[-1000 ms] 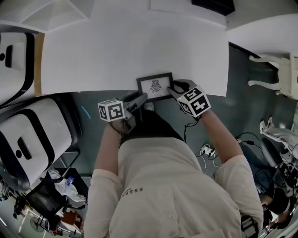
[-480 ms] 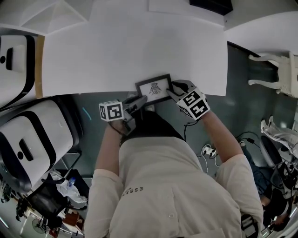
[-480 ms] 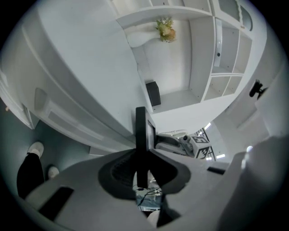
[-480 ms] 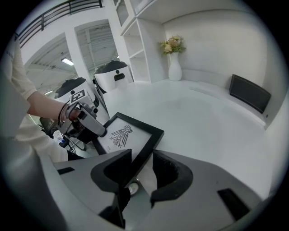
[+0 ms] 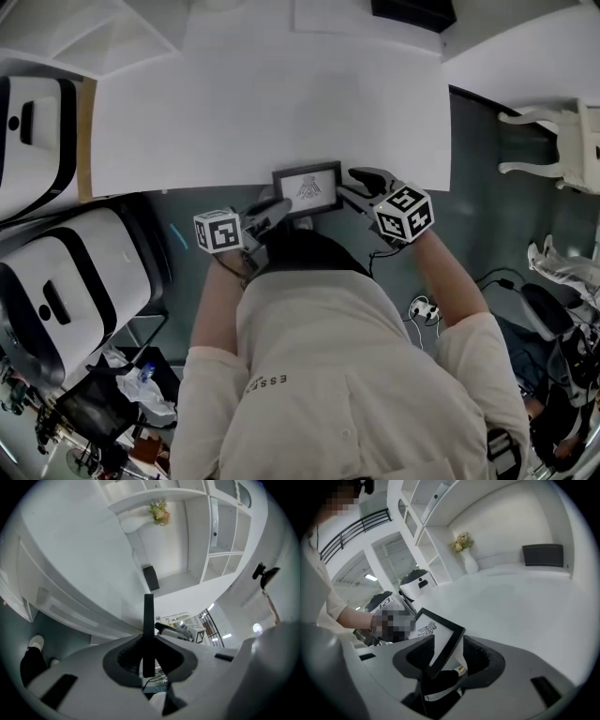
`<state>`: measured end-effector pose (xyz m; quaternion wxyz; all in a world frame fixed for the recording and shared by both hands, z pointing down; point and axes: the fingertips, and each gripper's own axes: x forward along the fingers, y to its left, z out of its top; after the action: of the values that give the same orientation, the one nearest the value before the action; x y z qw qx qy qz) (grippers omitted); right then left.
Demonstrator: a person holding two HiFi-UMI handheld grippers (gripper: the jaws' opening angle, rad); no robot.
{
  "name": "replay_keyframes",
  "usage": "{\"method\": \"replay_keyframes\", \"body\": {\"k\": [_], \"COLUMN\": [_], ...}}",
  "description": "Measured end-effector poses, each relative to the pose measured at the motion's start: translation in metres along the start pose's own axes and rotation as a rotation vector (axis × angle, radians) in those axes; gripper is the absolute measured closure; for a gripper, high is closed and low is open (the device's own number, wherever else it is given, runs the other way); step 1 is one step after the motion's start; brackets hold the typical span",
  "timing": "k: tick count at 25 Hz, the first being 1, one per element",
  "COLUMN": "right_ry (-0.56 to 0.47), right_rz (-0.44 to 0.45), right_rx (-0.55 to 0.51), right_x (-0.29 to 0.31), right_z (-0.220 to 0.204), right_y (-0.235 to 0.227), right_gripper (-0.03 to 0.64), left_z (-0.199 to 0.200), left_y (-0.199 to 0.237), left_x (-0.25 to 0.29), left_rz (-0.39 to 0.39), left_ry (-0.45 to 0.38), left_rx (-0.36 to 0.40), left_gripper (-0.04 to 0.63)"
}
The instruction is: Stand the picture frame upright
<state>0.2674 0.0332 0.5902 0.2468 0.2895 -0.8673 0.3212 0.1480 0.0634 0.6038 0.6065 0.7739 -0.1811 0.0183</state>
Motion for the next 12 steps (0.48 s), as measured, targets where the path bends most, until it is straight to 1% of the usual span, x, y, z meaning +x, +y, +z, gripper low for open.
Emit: {"method": "replay_keyframes", "body": {"k": [3, 6, 9, 12], "right_ry": [-0.033, -0.047, -0.069, -0.114], "right_rz": [0.058, 0.124, 0.229, 0.343], "right_rx": [0.092, 0.179, 0.272, 0.348], "right_x": [-0.009, -0.016, -0.021, -0.025], "right_z": [-0.003, -0.009, -0.009, 0.0], "right_y": [0.001, 0.007, 0.018, 0.031], "right_gripper": [0.43, 0.43, 0.43, 0.431], "left_z": [-0.002, 0.002, 0.006, 0.007], "left_y": [-0.007, -0.025, -0.044, -0.058], "left_x": [-0.004, -0.007, -0.012, -0.018], "left_rz": [-0.014, -0.053, -0.096, -0.142], "left_ry": [-0.003, -0.032, -0.056, -0.066], "left_rx": [0.025, 0.032, 0.039, 0.056], "left_gripper": [0.525, 0.526, 0.526, 0.526]}}
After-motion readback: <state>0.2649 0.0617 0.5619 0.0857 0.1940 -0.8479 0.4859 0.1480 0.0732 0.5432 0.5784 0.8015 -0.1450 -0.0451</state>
